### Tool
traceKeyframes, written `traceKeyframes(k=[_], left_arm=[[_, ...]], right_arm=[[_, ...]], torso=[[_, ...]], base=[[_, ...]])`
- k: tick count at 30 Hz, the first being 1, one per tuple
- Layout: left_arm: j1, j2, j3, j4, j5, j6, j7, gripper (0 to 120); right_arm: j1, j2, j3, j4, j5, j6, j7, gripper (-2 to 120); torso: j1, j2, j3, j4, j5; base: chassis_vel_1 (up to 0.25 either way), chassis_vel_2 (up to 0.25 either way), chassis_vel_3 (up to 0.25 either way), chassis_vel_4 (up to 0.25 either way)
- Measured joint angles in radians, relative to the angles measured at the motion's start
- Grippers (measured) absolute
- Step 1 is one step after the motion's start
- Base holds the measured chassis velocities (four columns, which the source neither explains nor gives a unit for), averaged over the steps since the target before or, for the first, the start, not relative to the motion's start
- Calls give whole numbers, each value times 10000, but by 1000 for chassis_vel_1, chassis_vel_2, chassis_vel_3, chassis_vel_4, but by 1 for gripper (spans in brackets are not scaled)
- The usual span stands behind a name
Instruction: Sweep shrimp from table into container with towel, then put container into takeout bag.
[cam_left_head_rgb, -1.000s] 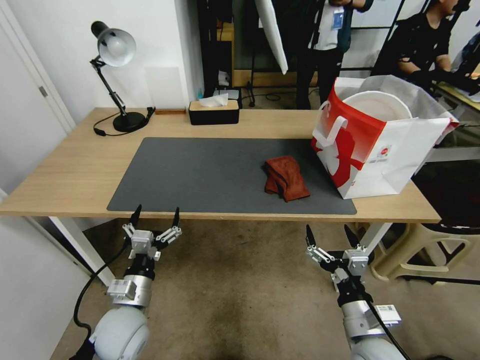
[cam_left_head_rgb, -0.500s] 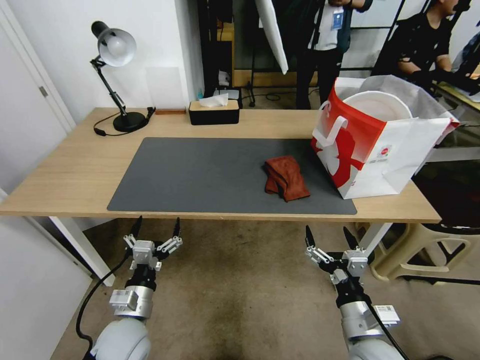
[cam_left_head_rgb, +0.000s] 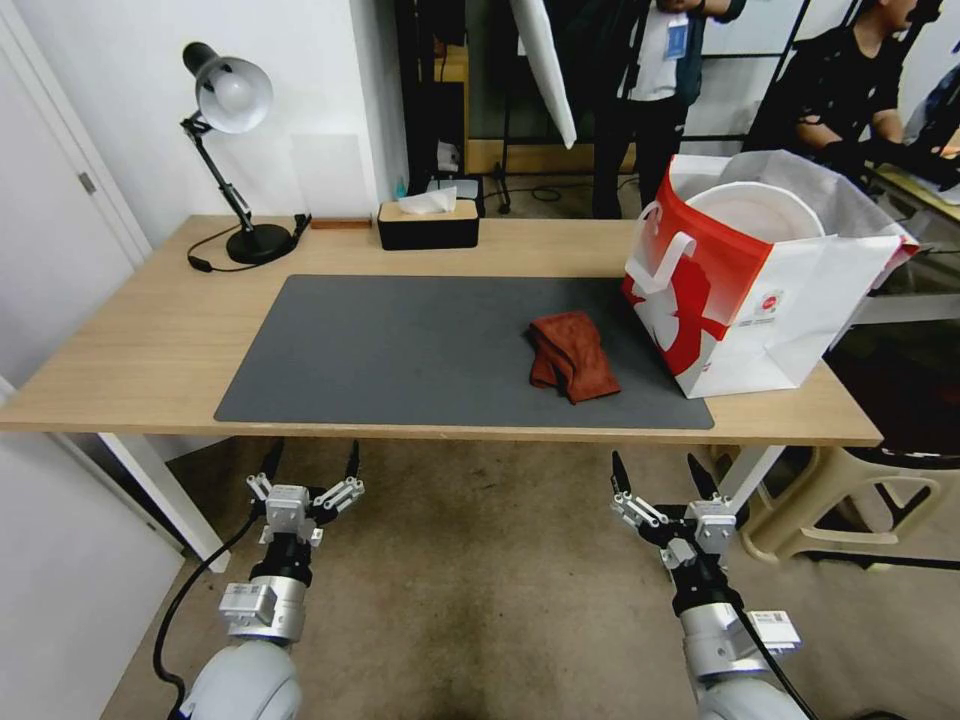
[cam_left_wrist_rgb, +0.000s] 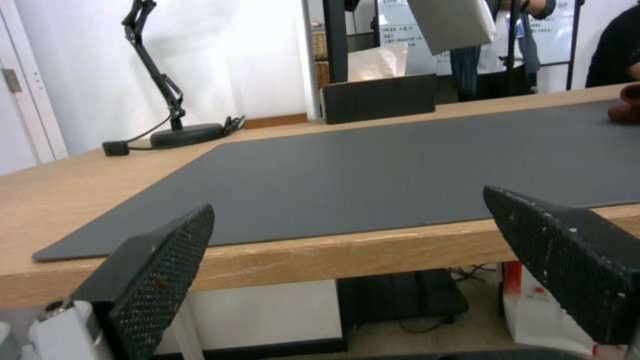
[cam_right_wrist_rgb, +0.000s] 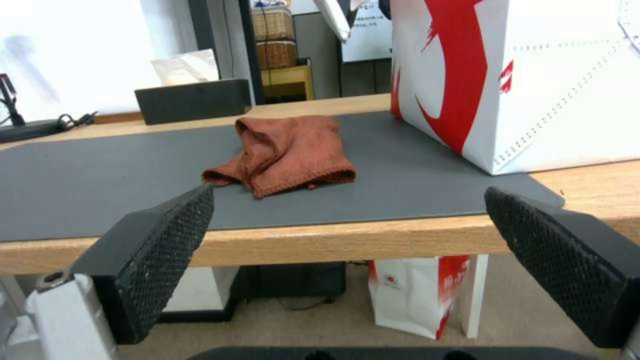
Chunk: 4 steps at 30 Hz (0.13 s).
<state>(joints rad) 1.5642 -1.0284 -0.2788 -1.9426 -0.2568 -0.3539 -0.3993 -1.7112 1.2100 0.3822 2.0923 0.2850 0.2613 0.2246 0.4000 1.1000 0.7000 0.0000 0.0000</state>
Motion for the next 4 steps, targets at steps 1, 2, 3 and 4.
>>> traceKeyframes(k=[1, 2, 3, 4], left_arm=[[-1, 0, 0, 0, -1, 1, 0, 100], [-3, 1, 1, 1, -2, 1, 0, 100], [-3, 1, 1, 1, -2, 1, 0, 100], [-4, 2, 3, 2, -2, 3, 0, 100]], right_arm=[[0, 0, 0, 0, -2, 0, 1, 100], [0, 0, 0, 0, -2, 0, 1, 100], [0, 0, 0, 0, -2, 0, 1, 100], [0, 0, 0, 0, -4, 0, 1, 100]], torso=[[0, 0, 1, 0, -1], [0, 0, 0, 0, 0], [0, 0, 0, 0, 0], [0, 0, 0, 0, 0]], base=[[0, 0, 0, 0], [0, 0, 0, 0], [0, 0, 0, 0], [0, 0, 0, 0]])
